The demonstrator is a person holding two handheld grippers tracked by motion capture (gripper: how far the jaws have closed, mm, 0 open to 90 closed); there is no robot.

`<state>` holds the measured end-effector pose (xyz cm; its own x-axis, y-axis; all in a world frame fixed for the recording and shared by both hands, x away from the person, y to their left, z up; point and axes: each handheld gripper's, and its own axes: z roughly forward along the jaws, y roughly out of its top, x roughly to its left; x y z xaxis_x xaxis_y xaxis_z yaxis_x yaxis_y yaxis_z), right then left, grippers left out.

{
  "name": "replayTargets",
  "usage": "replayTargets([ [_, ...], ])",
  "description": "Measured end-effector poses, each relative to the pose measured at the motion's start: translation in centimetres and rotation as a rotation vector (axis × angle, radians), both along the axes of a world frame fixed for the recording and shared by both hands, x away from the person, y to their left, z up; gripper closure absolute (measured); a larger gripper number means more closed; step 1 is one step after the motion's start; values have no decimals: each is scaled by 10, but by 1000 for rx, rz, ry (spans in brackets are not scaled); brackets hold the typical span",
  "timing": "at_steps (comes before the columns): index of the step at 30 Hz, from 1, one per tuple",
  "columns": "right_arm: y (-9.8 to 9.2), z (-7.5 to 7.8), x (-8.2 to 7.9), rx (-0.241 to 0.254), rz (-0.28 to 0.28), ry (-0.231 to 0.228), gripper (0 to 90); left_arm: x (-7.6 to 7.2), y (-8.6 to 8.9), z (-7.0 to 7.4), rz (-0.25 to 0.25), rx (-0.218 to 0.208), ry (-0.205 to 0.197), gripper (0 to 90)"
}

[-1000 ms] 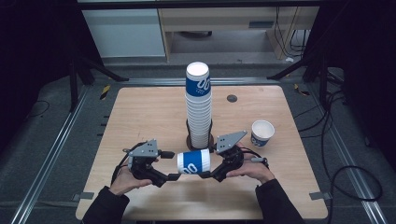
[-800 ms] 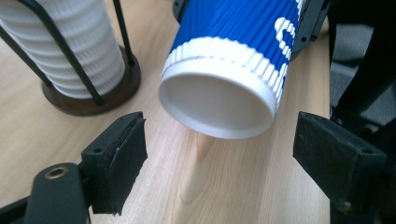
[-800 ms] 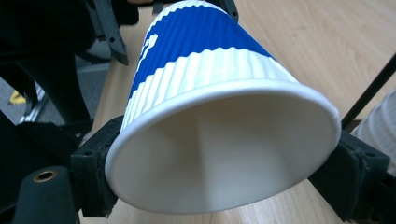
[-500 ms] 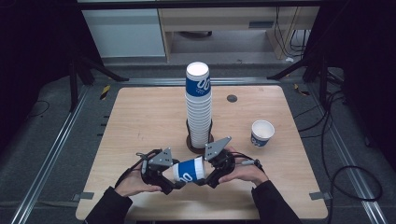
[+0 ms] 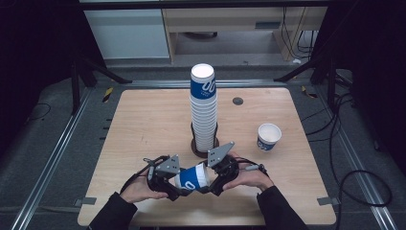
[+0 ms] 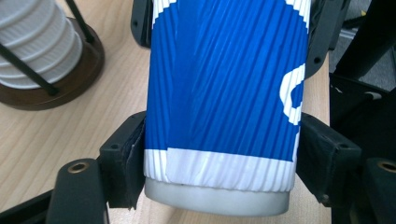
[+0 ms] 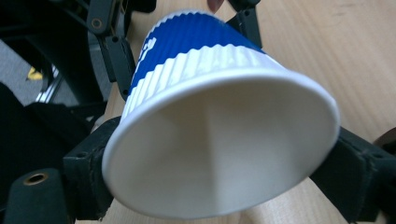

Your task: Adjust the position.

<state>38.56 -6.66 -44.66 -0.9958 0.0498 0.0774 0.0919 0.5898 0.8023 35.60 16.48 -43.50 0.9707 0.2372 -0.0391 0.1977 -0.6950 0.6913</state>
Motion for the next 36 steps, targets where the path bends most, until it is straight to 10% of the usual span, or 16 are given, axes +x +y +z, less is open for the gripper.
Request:
replayTargets([
  [16,-34,25,15,241,-176,18,83,10,33,15,148,-260,-35,259],
  [36,-18,20,10,275,-97,103,89,-2,9,12,76,-255,-53,261],
])
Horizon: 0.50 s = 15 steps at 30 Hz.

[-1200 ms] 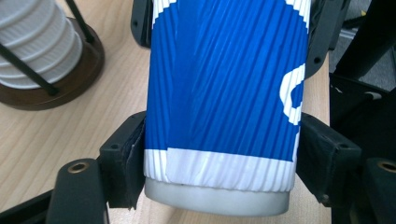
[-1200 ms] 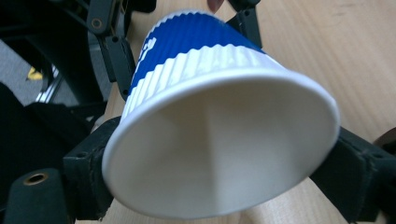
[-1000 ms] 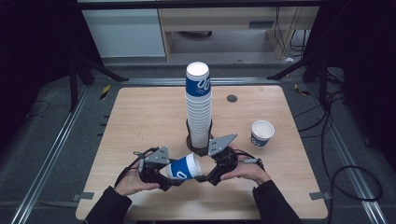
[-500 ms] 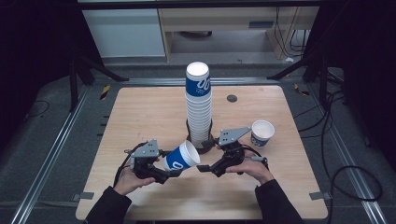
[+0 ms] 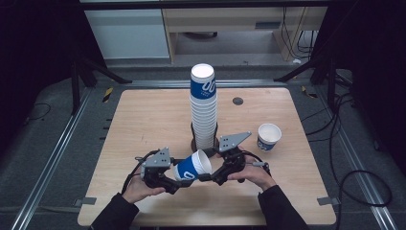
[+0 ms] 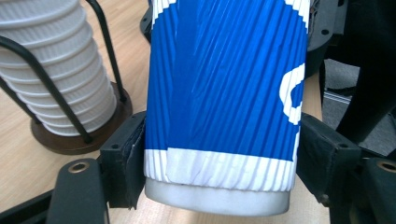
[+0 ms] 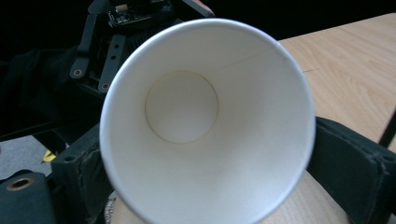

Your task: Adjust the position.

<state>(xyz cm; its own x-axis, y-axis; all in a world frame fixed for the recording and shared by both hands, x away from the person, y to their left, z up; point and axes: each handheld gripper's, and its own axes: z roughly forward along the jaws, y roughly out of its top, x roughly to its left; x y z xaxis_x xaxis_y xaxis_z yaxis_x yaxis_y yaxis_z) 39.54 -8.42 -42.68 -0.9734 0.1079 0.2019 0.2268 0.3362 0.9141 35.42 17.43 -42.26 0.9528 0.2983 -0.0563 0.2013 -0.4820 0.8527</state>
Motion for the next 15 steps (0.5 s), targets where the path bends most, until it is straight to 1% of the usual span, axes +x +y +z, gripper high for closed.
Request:
replayTargets([
  [3,3,-2,-1,2,19,14,116,-1,-3,-1,-11,10,1,261],
  [6,6,-4,-2,-13,30,22,122,-2,-5,-2,-19,26,-2,260],
  [8,5,-4,-1,-15,39,32,135,-1,-4,-2,-22,25,1,260],
  [13,5,-3,-2,-20,38,21,146,-1,-4,-3,-19,27,1,253],
  [15,5,-3,-2,-24,38,17,148,0,-4,-3,-17,36,3,247],
])
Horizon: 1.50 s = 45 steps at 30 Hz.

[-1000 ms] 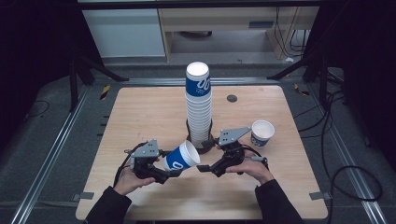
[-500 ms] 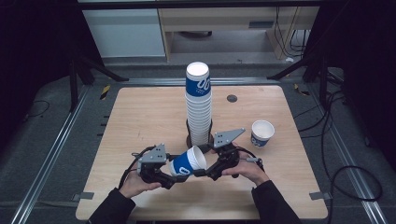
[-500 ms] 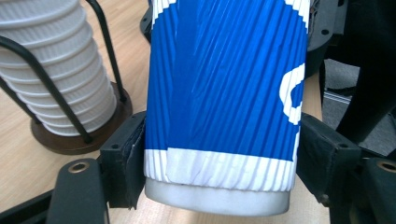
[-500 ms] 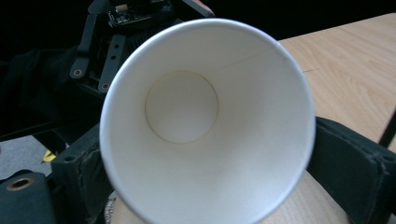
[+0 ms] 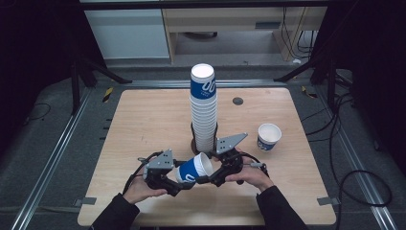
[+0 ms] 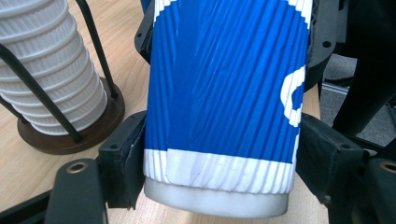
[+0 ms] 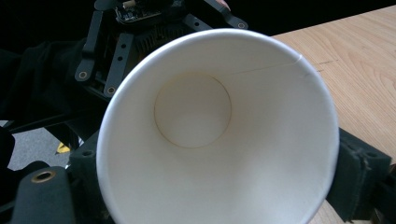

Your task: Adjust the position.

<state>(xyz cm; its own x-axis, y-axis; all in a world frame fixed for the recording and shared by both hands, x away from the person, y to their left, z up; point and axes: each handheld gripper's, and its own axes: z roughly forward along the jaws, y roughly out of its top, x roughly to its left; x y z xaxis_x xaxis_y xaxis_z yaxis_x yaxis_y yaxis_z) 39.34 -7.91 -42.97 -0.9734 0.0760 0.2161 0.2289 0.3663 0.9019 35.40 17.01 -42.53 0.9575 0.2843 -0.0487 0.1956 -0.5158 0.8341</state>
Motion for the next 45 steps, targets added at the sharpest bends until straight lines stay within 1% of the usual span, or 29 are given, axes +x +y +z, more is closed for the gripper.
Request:
replayTargets([
  [1,0,1,0,-13,-5,-13,148,0,0,0,-1,3,3,214],
  [2,0,1,0,-13,-5,-13,148,1,1,0,-5,10,11,214],
  [3,-3,2,0,-24,-14,-21,148,2,3,0,8,22,6,193],
  [4,-3,2,0,-24,-14,-21,148,2,3,0,8,22,6,187],
  [5,-6,3,1,-47,-33,-36,148,3,4,0,9,37,15,175],
  [6,-6,3,1,-47,-33,-36,148,4,5,0,17,44,10,175],
  [8,-7,3,1,-70,-42,-41,148,5,6,-2,23,64,13,173],
  [10,-7,2,2,-107,-54,-51,147,6,6,-3,31,90,11,168],
  [11,-5,0,2,-143,-57,-58,147,7,6,-5,27,102,17,166],
  [12,-5,0,2,-143,-57,-58,147,7,5,-6,29,114,18,166],
  [13,-1,-2,1,-178,-48,-66,147,8,4,-8,25,134,24,166],
  [14,-1,-2,1,-178,-48,-66,147,8,3,-9,19,144,29,166],
  [15,2,-4,0,-200,-39,-69,146,8,1,-11,14,156,34,165],
  [18,6,-6,-1,-217,-26,-70,146,7,-5,-15,-15,204,42,163],
  [20,10,-9,-3,-233,-9,-69,145,6,-8,-18,-24,226,42,165],
  [21,11,-9,-4,-235,-2,-69,145,5,-10,-19,-28,232,43,169],
  [23,14,-11,-5,-244,7,-73,145,5,-11,-20,-37,234,49,214],
  [24,15,-11,-5,-242,11,-73,145,4,-12,-20,-40,238,47,214],
  [25,16,-10,-6,-234,18,-73,145,3,-12,-20,-44,239,45,265],
  [29,16,-10,-6,-231,21,-68,144,3,-12,-19,-45,239,47,274],
  [31,16,-11,-6,-228,21,-59,133,3,-12,-19,-45,236,43,277],
  [33,15,-11,-5,-223,18,-65,126,2,-12,-19,-38,226,33,277],
  [34,14,-9,-4,-198,5,-73,91,3,-11,-18,-39,221,33,278],
  [35,13,-8,-4,-180,-1,-72,83,3,-10,-17,-32,215,27,279],
  [36,13,-8,-4,-180,-1,-72,83,3,-9,-16,-28,203,25,279],
  [39,4,0,-1,-114,-49,-69,77,6,-3,-14,5,153,30,279],
  [40,4,0,-1,-114,-49,-69,77,7,0,-13,14,138,28,279],
  [42,-2,3,1,-91,-74,-69,72,9,6,-10,55,97,21,279],
  [45,-9,7,5,-31,-124,-54,74,11,12,-6,89,36,26,278],
])
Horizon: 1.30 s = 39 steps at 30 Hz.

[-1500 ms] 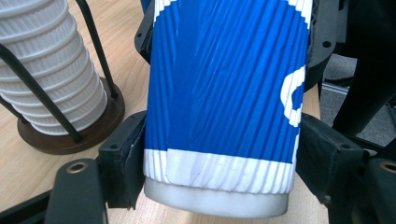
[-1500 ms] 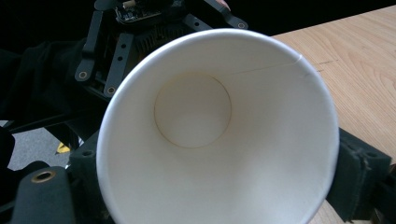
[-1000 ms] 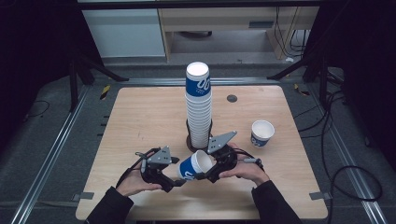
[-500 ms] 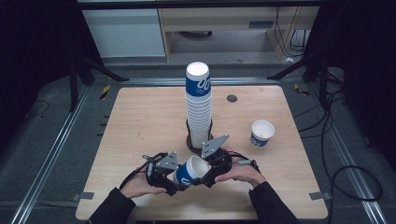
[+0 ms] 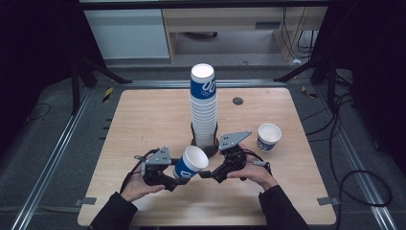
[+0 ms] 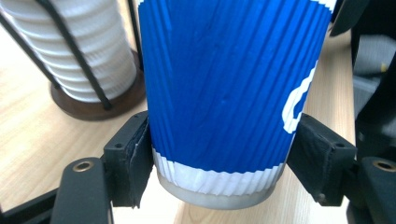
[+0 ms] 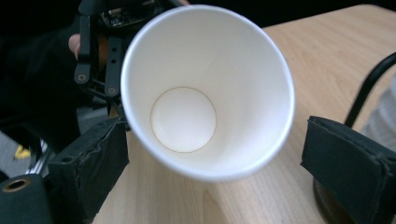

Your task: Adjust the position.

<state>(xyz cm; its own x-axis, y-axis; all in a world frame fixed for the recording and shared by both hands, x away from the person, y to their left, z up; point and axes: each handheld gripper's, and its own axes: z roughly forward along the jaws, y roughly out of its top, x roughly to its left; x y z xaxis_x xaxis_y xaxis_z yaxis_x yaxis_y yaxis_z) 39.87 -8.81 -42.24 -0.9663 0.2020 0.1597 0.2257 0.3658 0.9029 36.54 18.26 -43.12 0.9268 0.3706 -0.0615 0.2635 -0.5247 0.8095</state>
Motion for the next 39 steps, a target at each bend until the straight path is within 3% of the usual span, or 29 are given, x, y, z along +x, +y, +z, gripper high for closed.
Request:
replayTargets([
  [1,-1,1,1,8,-10,2,75,0,2,2,18,-27,-10,278],
  [4,-1,1,1,25,-17,7,78,-2,2,4,23,-50,-22,278],
  [12,6,0,-2,72,12,32,105,-9,-9,4,18,-81,-39,279],
  [20,17,-4,-5,86,46,52,164,-14,-19,2,9,-66,-50,278],
  [28,17,-4,-5,86,43,49,198,-12,-19,0,8,-70,-45,268],
  [34,9,3,-5,103,11,18,198,-10,-16,-1,16,-58,-38,242],
  [39,-7,10,-2,97,-55,-8,198,-7,-9,-3,39,-47,-28,235],
])
